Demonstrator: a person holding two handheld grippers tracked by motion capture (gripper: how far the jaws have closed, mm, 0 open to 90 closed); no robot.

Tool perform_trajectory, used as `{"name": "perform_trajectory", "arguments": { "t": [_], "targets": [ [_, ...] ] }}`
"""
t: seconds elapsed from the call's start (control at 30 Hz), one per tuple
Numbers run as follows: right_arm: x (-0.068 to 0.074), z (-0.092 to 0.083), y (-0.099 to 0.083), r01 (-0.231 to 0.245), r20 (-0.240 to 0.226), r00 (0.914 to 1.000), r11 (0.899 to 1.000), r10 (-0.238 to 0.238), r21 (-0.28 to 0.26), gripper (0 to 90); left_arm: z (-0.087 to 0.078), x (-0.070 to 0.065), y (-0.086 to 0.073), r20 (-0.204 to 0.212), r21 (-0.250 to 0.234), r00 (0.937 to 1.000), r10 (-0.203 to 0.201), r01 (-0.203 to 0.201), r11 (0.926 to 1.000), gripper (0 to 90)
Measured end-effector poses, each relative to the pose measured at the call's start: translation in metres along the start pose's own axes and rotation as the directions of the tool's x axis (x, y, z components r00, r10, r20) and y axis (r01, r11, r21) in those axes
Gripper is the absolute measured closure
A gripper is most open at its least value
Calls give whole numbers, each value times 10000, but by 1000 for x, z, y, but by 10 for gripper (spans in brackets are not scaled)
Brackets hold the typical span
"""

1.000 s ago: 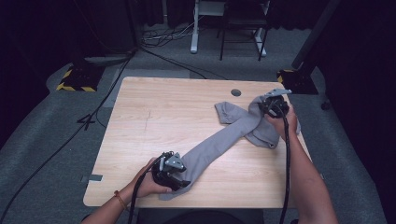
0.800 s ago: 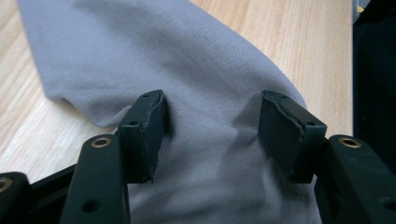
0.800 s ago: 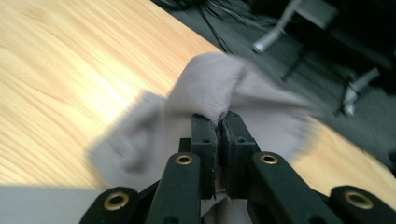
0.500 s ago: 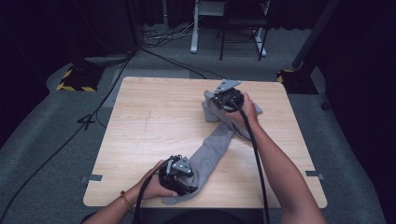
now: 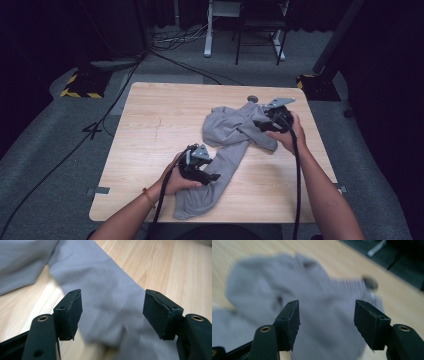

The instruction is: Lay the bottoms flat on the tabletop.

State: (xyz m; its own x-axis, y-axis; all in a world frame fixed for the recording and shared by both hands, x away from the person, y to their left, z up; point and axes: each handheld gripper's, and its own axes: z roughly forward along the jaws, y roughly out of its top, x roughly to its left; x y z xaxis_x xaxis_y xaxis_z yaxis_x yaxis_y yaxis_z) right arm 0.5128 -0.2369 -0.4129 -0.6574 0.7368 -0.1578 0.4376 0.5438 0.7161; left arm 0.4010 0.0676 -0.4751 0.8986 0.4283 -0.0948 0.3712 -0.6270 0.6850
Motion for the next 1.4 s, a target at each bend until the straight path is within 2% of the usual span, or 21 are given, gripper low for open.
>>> {"name": "perform_trajectory", "arguments": {
  "t": [0.07, 0.13, 0.2, 0.27, 0.3, 0.37, 0.43, 0.5, 0.57, 0.67, 0.77, 0.87, 0.97, 1.03, 1.13, 1.2, 1.23, 1.27, 1.3, 1.33, 1.4],
  "targets": [
    [-11, 3, -25, -234, 131, 9997, 9991, 230, 351, 363, 14, 6, 7, -174, 27, 9993, -323, 323, 9995, 301],
    [-19, 7, -47, -655, -219, 9975, 9965, 667, 518, 336, 25, 13, 14, -597, 163, 9976, -350, 361, 9992, 300],
    [-21, 14, -64, -1016, -713, 9917, 9919, 1070, 760, 315, 34, 23, 19, -686, 143, 9941, -837, 849, 9963, 302],
    [-18, 21, -73, -906, -986, 9898, 9890, 1023, 1171, 293, 42, 30, 23, -1058, 257, 9890, -1038, 1071, 9939, 329],
    [-17, 23, -75, -844, -1067, 9893, 9871, 993, 1362, 291, 43, 34, 25, -1035, 216, 9890, -1052, 1080, 9939, 334],
    [-15, 26, -78, -937, -976, 9893, 9855, 1080, 1415, 308, 42, 39, 26, -1049, 132, 9902, -920, 939, 9955, 492],
    [-14, 26, -80, -1241, -955, 9861, 9850, 1359, 1198, 491, 41, 40, 25, -1121, 180, 9911, -714, 739, 9971, 692],
    [-12, 24, -80, -1116, -907, 9886, 9890, 1204, 969, 670, 39, 42, 23, -1070, 217, 9921, -652, 679, 9975, 851],
    [-10, 22, -79, -811, -860, 9923, 9926, 889, 902, 804, 35, 43, 21, -1216, 318, 9910, -554, 597, 9977, 879],
    [-11, 11, -73, -595, -595, 9963, 9968, 627, 539, 850, 29, 46, 17, -1279, 367, 9903, -543, 594, 9976, 886],
    [-17, -12, -66, -842, -268, 9962, 9961, 834, -280, 852, 10, 51, 8, -1372, -74, 9878, -741, 738, 9972, 886],
    [-23, -44, -53, -854, 636, 9935, 9878, 943, -1302, 853, -19, 53, -1, -1552, -733, 9827, -1010, 905, 9932, 886],
    [-28, -66, -40, -958, 1066, 9870, 9734, 1199, -2079, 858, -49, 56, -10, -1834, -1162, 9765, -1131, 927, 9889, 885],
    [-30, -76, -30, -1064, 1309, 9813, 9647, 1409, -2409, 863, -67, 60, -18, -2093, -1338, 9689, -1320, 1053, 9854, 885],
    [-34, -84, -15, -1034, 1690, 9738, 9584, 1520, -2660, 865, -90, 68, -33, -2464, -1517, 9541, -1704, 1357, 9791, 885],
    [-37, -85, -8, -1172, 1605, 9728, 9523, 1672, -2816, 866, -103, 72, -43, -2790, -1534, 9407, -1931, 1549, 9760, 885],
    [-38, -84, -5, -1263, 1593, 9713, 9502, 1769, -2849, 866, -107, 73, -47, -2840, -1558, 9380, -1985, 1592, 9749, 885],
    [-38, -83, -3, -1323, 1613, 9697, 9493, 1836, -2851, 868, -112, 75, -53, -2665, -1682, 9387, -2187, 1782, 9695, 885],
    [-37, -80, -1, -1390, 1394, 9732, 9504, 1831, -2782, 868, -114, 76, -59, -2564, -1436, 9415, -2189, 1868, 9718, 884],
    [-35, -75, 0, -1359, 1257, 9768, 9555, 1734, -2619, 868, -114, 75, -62, -2662, -1323, 9393, -2167, 1870, 9734, 883],
    [-30, -66, 1, -1291, 1080, 9819, 9668, 1558, -2207, 867, -113, 72, -70, -2671, -982, 9408, -2086, 1888, 9771, 881]
  ]
}}
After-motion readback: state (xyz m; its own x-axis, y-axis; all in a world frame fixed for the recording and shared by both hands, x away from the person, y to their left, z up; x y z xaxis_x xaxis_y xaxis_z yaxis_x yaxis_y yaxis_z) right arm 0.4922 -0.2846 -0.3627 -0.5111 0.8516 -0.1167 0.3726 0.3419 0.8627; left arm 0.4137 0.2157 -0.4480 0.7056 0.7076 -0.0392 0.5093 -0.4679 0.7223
